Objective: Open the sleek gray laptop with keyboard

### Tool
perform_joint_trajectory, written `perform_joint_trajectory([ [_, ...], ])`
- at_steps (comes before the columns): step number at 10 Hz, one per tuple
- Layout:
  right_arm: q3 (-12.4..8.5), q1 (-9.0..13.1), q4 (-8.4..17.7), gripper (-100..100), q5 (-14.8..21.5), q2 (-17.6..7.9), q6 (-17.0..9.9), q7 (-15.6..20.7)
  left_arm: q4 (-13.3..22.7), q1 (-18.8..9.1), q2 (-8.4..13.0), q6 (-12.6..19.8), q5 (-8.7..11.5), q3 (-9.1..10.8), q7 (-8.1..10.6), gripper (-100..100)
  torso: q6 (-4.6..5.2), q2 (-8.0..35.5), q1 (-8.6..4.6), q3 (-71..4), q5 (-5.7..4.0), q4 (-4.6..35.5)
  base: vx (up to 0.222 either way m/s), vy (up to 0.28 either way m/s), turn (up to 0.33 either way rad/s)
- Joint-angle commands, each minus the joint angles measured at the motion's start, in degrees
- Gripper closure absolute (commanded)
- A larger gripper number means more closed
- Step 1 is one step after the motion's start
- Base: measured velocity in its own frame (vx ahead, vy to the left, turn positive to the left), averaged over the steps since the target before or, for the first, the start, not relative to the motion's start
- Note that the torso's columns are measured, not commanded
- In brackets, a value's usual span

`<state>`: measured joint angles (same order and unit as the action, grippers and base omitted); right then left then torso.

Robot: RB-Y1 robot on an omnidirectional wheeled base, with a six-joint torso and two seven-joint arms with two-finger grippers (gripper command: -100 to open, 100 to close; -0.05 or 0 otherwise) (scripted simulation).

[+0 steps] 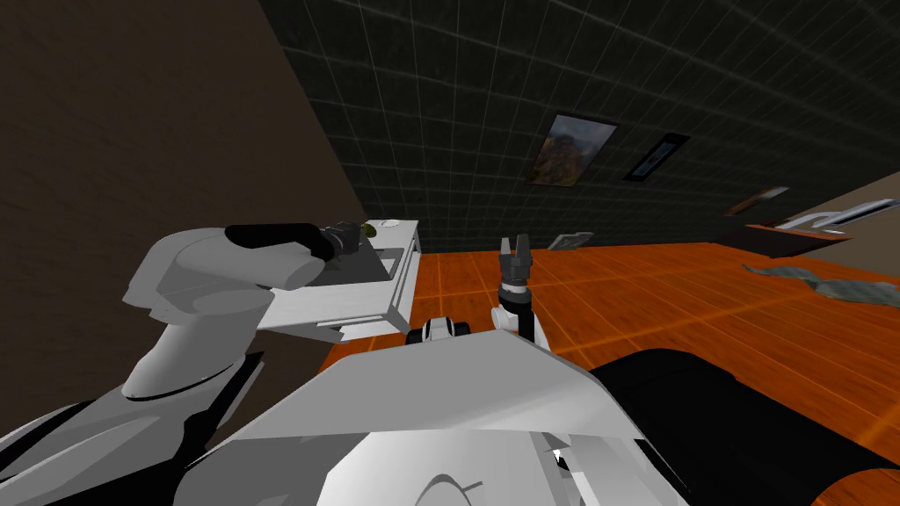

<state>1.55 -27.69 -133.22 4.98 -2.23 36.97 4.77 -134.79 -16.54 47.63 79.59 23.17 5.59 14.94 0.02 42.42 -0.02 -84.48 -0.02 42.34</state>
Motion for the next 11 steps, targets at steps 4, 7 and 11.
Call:
perform_joint_trajectory([
  [4, 0.00, 0.01, 0.00, 0, 0.00, 0.00, 0.00, 0.00, 5.76, -6.14, -1.19, -1.59, -1.55, 0.66, -2.61, 100, -0.02, 0.01, 0.07, 0.01, 0.00, 0.04, -0.046, 0.022, -0.052],
  [7, 0.01, 0.00, 0.00, 0, 0.00, 0.00, 0.00, 0.00, 10.73, -7.29, -1.19, -1.59, -1.55, 0.66, -2.61, 100, -0.13, -0.42, 0.15, -0.25, 0.13, -0.24, 0.002, -0.005, -0.009],
  [11, -0.01, 0.01, 0.00, 0, 0.00, -0.01, 0.00, 0.00, 18.17, -14.02, -2.66, -4.03, -3.49, 1.01, -5.63, 100, -0.08, -0.06, 0.35, -0.03, 0.13, -0.04, -0.040, 0.022, -0.047],
])
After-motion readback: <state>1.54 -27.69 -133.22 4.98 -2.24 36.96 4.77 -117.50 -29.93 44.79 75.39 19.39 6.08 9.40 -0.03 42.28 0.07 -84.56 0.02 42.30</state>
